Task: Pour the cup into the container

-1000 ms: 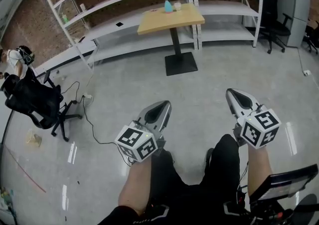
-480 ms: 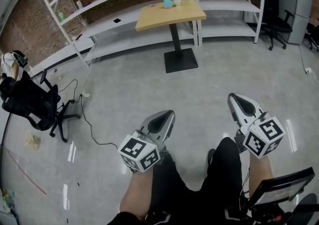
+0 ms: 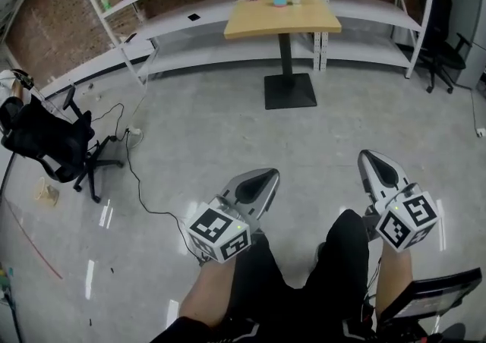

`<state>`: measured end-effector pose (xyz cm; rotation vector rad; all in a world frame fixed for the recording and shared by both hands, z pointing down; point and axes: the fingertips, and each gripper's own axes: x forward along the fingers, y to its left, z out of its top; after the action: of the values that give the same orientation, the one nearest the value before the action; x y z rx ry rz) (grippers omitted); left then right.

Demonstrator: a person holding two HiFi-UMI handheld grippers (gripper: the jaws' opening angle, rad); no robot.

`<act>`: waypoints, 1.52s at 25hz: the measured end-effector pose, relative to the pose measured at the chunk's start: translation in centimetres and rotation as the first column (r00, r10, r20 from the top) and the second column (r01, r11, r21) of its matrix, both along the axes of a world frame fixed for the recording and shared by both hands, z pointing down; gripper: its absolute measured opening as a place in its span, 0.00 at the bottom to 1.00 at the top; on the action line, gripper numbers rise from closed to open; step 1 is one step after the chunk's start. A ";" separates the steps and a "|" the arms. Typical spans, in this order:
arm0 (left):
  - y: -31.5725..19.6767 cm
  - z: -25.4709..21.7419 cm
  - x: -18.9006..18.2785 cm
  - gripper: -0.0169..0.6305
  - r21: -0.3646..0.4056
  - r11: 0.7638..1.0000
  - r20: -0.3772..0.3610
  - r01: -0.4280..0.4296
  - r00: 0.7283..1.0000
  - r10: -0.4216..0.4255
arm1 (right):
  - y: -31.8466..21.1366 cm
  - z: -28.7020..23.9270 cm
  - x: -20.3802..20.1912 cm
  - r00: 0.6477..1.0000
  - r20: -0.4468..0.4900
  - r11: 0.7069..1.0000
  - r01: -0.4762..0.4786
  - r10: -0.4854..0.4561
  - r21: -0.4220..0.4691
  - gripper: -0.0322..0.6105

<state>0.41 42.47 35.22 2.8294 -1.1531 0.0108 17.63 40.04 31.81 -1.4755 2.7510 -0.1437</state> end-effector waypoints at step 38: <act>-29.7 0.0 -4.6 0.03 -0.022 0.999 0.095 0.026 0.995 -0.024 | -32.2 -0.4 -5.2 0.996 0.038 0.996 0.081 -0.082 0.030 0.05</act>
<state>-4.21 12.80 35.20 2.8215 -1.1989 0.1576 12.41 7.87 31.44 -1.3401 2.7705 -0.1326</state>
